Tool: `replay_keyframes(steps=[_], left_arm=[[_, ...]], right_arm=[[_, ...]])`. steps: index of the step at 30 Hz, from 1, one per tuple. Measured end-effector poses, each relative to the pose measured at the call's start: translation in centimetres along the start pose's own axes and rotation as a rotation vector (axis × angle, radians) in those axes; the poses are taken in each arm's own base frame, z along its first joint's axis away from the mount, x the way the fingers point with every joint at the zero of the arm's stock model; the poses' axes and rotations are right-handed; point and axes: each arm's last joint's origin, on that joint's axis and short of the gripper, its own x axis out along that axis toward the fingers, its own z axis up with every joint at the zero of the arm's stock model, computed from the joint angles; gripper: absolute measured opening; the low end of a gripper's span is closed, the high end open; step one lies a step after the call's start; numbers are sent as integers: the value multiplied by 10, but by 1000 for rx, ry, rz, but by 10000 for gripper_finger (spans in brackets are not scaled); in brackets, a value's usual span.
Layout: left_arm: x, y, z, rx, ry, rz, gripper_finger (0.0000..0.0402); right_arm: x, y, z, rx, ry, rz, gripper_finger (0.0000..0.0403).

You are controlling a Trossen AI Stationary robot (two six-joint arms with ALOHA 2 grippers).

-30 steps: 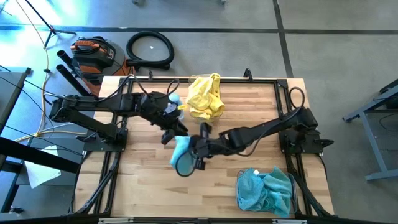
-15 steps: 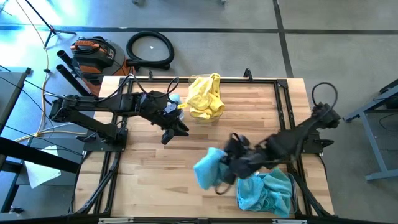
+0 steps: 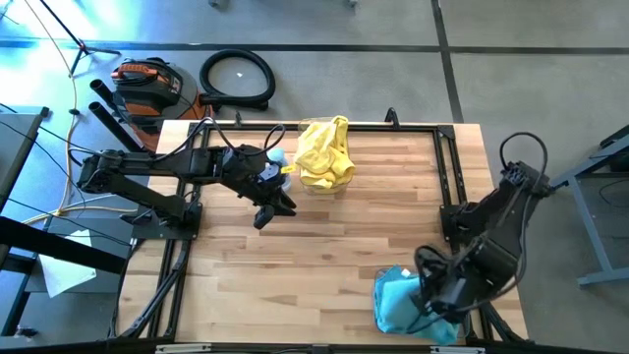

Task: Sort microfiber towel by color & place in baskets
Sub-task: Put the blue towel into the bottom transparent bin

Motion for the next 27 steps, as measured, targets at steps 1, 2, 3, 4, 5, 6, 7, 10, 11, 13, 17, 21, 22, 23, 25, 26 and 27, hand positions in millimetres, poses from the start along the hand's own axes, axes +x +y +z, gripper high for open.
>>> replay_keyframes(steps=[1, 2, 3, 4, 5, 6, 7, 10, 11, 13, 17, 21, 22, 23, 25, 26, 27], left_arm=[[0, 0, 0, 0, 0, 0, 104], [0, 0, 0, 0, 0, 0, 104], [0, 0, 0, -1, 0, 0, 104], [0, 0, 0, -1, 0, 0, 104], [0, 0, 0, -2, 0, 0, 104], [0, 0, 0, -2, 0, 0, 104], [0, 0, 0, -4, 0, 0, 104], [0, 0, 0, -4, 0, 0, 104], [0, 0, 0, -4, 0, 0, 104], [0, 0, 0, -4, 0, 0, 104], [0, 0, 0, -20, 0, 0, 104], [0, 0, 0, -29, 1, 0, 104], [0, 0, 0, -29, 0, 0, 104], [0, 0, 0, -29, 0, 0, 104], [0, 0, 0, -29, 0, 0, 104], [0, 0, 0, -29, 0, 0, 104], [0, 0, 0, -29, 0, 0, 104]], right_arm=[[1, -4, -3, 28, 9, -41, 0], [1, -7, -6, 51, 6, -75, 0], [2, -9, -8, 72, -5, -105, 0], [4, -11, -10, 89, -16, -135, 0], [7, -11, -11, 102, -26, -160, 0], [11, -9, -12, 105, -31, -176, 0], [16, -7, -14, 105, -34, -187, 0], [34, 2, -18, 77, -47, -234, 0], [42, 7, -19, 69, -53, -253, 0], [59, 14, -22, 80, -71, -296, 0], [92, 29, -26, 145, -89, -314, 0], [124, 42, -30, 184, -135, -306, 0], [130, 43, -32, 192, -140, -312, 0], [137, 45, -33, 199, -142, -327, 0], [149, 45, -36, 209, -151, -357, 0], [153, 45, -37, 216, -160, -366, 0], [157, 45, -38, 224, -174, -372, 0]])
